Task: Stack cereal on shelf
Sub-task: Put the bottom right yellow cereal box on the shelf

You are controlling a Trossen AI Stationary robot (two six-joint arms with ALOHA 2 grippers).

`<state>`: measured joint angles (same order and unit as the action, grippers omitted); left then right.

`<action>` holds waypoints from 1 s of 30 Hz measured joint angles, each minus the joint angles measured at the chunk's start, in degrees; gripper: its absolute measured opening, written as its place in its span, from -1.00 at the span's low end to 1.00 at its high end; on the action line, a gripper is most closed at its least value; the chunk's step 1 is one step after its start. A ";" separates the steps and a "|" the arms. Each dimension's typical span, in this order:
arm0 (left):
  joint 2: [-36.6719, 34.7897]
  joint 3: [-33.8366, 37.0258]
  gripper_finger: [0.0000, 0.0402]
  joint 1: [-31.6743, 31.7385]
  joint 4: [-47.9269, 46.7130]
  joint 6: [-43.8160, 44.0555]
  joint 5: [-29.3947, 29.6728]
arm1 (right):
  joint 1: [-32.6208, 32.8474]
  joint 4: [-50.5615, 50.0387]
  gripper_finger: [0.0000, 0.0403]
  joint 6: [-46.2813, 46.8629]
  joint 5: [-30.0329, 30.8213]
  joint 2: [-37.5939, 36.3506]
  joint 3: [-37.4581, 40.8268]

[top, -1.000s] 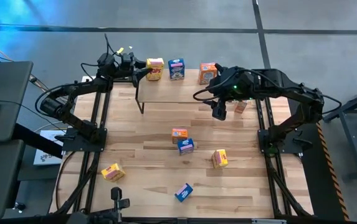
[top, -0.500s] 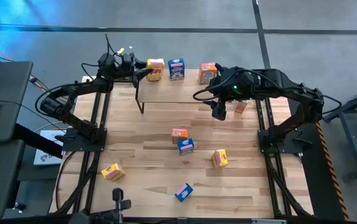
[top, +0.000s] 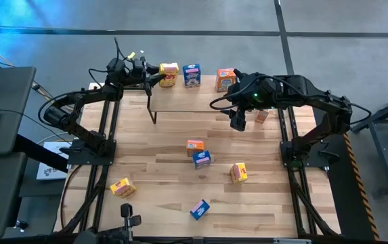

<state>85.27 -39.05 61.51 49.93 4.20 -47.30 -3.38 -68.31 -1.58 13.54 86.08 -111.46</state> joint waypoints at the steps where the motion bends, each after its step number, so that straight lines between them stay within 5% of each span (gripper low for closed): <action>1: 0.00 0.00 -0.23 0.21 -0.30 0.07 -0.01 | 0.00 0.07 0.29 -0.27 0.00 0.00 0.00; 30: 7.26 -4.70 -0.23 1.12 -0.02 1.02 -6.35 | 0.00 2.12 0.29 -1.22 -0.07 0.00 0.00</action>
<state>92.53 -43.75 62.63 49.91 5.22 -53.65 -3.38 -66.19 -2.80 13.47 86.08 -111.46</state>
